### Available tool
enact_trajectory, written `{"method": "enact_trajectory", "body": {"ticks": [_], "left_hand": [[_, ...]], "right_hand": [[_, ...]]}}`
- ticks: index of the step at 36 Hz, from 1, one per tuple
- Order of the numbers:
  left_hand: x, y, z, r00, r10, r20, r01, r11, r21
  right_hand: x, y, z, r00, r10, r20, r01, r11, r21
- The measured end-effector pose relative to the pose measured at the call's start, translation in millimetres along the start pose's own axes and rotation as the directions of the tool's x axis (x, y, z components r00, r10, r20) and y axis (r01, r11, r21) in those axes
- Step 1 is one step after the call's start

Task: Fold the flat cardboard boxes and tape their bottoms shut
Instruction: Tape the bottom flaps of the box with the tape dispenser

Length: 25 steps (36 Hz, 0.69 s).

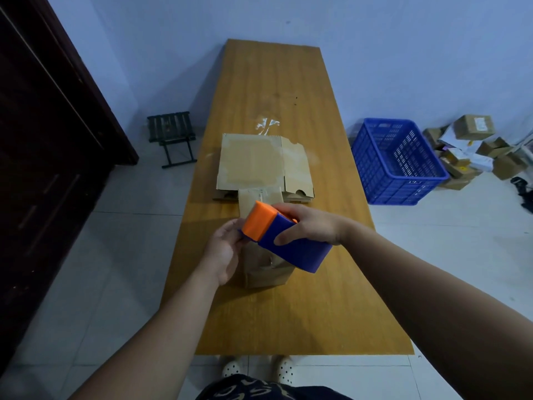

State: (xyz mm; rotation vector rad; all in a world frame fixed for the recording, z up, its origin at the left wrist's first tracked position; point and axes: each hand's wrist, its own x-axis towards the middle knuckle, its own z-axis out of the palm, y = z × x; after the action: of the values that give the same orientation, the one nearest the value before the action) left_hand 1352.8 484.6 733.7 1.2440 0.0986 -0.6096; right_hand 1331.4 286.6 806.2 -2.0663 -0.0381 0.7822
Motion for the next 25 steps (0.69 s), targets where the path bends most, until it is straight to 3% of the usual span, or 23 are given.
{"method": "enact_trajectory", "body": {"ticks": [9, 18, 25], "left_hand": [[-4.2, 0.5, -0.8, 0.999, -0.028, -0.017, 0.029, 0.998, 0.057], [-0.5, -2.6, 15.5, 0.975, -0.005, -0.221, 0.045, 0.983, 0.176], [0.2, -10.1, 10.8, 0.949, -0.009, -0.314, 0.043, 0.994, 0.102]], "right_hand": [[-1.2, -0.7, -2.5, 1.0, 0.016, 0.001, -0.016, 1.0, -0.015], [-3.2, -8.8, -0.4, 1.0, 0.005, 0.002, -0.005, 0.999, -0.045], [-6.5, -8.5, -9.8, 0.996, -0.033, -0.085, 0.022, 0.991, -0.129]]}}
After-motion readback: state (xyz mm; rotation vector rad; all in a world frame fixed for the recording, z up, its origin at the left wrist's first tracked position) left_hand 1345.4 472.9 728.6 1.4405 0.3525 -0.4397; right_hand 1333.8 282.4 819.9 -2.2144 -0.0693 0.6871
